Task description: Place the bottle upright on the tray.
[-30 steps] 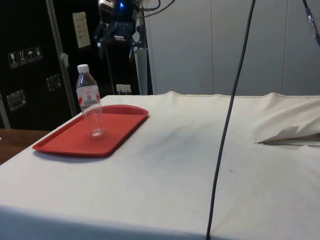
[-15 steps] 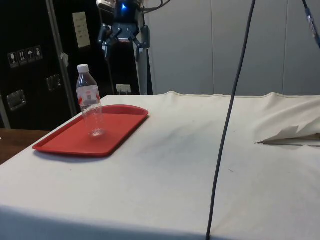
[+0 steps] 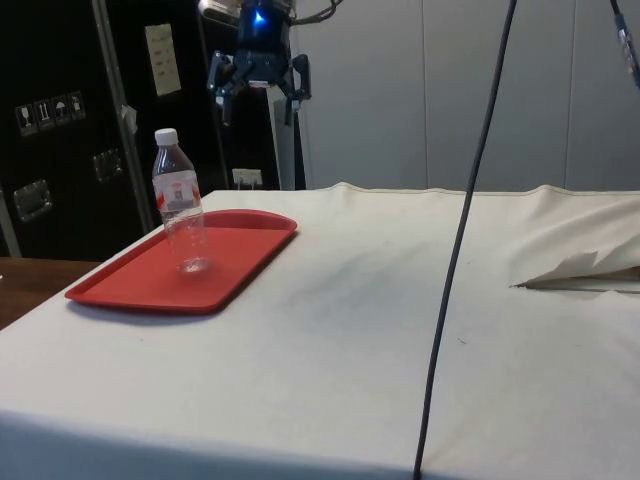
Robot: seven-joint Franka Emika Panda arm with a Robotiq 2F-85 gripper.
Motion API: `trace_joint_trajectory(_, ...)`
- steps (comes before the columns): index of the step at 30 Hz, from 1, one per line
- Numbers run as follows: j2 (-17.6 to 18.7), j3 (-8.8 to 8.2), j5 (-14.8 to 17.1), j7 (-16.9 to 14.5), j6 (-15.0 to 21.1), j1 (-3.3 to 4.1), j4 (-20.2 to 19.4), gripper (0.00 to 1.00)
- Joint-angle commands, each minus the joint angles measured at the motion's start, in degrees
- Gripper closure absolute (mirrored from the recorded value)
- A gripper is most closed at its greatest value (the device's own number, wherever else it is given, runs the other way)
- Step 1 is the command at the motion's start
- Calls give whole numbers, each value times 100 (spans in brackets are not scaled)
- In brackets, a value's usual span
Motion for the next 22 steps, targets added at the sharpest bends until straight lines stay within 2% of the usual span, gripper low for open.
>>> trace_joint_trajectory(1, -69, -23, -69, -34, 183, 52, -97, 0)
trace_joint_trajectory(8, -149, -23, -178, -183, 327, 57, -241, 0)
trace_joint_trajectory(9, -92, 0, -115, -189, 172, 11, -172, 0)
trace_joint_trajectory(10, -160, -23, -189, -206, 338, 63, -264, 0)
trace_joint_trajectory(11, -189, -23, -212, -246, 355, 63, -304, 0)
trace_joint_trajectory(14, -183, -6, -201, -246, 309, 46, -304, 0)
trace_joint_trajectory(15, -160, 0, -172, -258, 212, 17, -275, 0)
trace_joint_trajectory(16, -172, -6, -189, -246, 281, 40, -286, 0)
trace_joint_trajectory(22, -166, 0, -178, -252, 223, 23, -275, 0)
